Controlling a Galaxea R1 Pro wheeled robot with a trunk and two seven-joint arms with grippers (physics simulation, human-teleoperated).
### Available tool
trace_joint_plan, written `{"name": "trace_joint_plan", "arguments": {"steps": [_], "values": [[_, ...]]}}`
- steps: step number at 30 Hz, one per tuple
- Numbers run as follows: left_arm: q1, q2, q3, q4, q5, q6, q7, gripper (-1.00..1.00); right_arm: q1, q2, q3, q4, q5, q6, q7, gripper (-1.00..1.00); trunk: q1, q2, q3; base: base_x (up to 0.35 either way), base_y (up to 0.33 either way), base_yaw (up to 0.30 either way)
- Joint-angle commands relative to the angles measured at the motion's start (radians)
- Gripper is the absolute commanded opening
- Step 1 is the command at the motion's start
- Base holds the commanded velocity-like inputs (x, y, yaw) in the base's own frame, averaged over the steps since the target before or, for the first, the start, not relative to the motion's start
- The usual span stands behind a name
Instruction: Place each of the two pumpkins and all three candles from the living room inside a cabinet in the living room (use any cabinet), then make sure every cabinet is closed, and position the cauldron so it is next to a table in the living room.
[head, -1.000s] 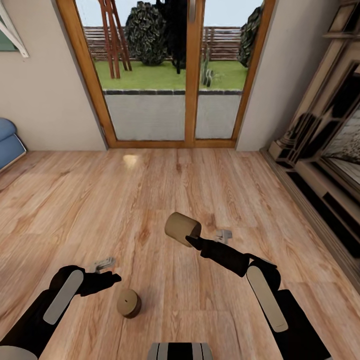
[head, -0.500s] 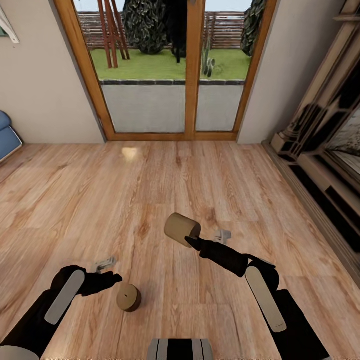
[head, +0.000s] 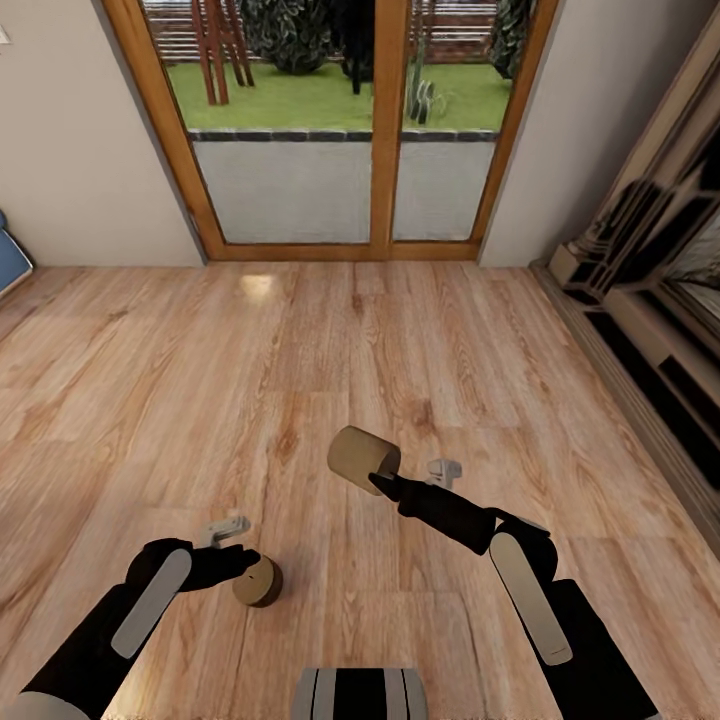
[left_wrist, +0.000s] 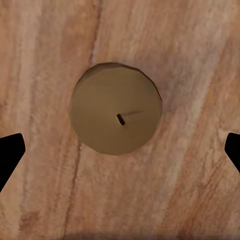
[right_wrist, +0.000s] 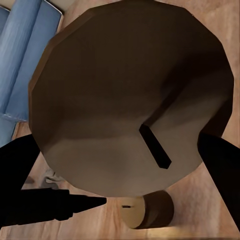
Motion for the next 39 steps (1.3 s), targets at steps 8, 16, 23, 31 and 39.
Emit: {"name": "trace_joint_plan", "arguments": {"steps": [8,16,23,31,39], "values": [[0.0,0.0,-0.001,0.001,0.0,-0.006,0.001,1.0,0.0,0.0,0.0,0.0,-0.002,0.0,0.0,-1.0,0.002,-0.001,-0.019,0.0,0.0,0.0],[0.0,0.0,-0.002,0.001,0.0,-0.006,0.0,1.0,0.0,0.0,0.0,0.0,-0.002,0.0,0.0,-1.0,0.006,-0.003,-0.05,0.0,0.0,0.0],[0.0,0.0,-0.003,0.002,-0.002,-0.007,0.001,1.0,0.0,0.0,0.0,0.0,-0.002,0.0,-0.001,-1.0,0.009,-0.005,-0.077,0.0,0.0,0.0],[0.0,-0.001,-0.002,0.024,-0.003,-0.034,-0.001,1.0,0.0,0.001,0.001,0.0,-0.002,0.0,-0.001,-1.0,0.013,-0.007,-0.108,0.0,0.0,0.0],[0.0,-0.002,-0.003,0.026,-0.002,-0.038,-0.002,1.0,0.0,0.002,0.002,0.001,-0.002,0.0,-0.001,-1.0,0.015,-0.008,-0.128,0.0,0.0,0.0]]}}
